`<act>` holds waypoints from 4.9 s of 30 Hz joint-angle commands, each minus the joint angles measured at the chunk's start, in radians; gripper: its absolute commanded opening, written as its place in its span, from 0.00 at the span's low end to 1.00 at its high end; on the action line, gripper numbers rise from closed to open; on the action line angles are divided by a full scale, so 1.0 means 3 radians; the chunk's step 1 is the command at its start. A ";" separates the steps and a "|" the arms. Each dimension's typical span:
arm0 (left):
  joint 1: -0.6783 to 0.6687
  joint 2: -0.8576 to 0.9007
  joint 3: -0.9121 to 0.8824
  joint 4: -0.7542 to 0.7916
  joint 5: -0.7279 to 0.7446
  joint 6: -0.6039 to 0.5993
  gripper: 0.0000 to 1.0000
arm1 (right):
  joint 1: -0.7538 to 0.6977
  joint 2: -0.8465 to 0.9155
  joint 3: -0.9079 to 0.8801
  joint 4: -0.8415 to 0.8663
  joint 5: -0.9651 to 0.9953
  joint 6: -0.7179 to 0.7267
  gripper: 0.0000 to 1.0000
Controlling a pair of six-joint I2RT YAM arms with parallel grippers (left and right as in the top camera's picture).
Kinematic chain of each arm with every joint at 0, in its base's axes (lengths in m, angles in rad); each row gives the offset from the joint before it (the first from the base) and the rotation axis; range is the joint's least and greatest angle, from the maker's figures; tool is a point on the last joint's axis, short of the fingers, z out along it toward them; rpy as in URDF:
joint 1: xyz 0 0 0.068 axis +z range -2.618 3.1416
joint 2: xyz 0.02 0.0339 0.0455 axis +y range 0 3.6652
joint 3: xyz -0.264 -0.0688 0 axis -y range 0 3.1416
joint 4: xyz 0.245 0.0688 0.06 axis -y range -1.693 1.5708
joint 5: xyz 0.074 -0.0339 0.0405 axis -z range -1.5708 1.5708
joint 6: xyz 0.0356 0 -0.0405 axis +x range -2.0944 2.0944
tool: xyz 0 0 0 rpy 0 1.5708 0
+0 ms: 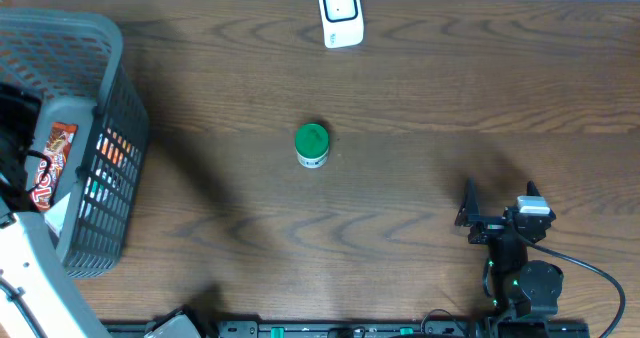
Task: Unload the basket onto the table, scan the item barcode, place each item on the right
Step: 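Return the left gripper into the basket toward the white Panadol box, then grasp the white Panadol box with the left gripper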
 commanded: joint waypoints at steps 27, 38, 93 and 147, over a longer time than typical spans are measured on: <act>-0.0003 0.1958 -0.0181 -0.1059 -0.0762 -0.2364 1.00 | 0.0037 -0.0004 -0.0004 -0.0011 0.0019 0.0042 0.99; -0.0003 0.2103 -0.0186 -0.0889 -0.1100 -0.2580 0.99 | 0.0037 -0.0004 -0.0004 -0.0011 0.0019 0.0042 0.99; -0.0001 0.2715 -0.1044 0.0291 -0.1033 -0.1968 0.62 | 0.0037 -0.0004 -0.0004 -0.0011 0.0019 0.0042 0.99; 0.0000 0.2402 -0.0932 0.0506 -0.0651 -0.1905 0.85 | 0.0037 -0.0004 -0.0004 -0.0011 0.0019 0.0042 0.99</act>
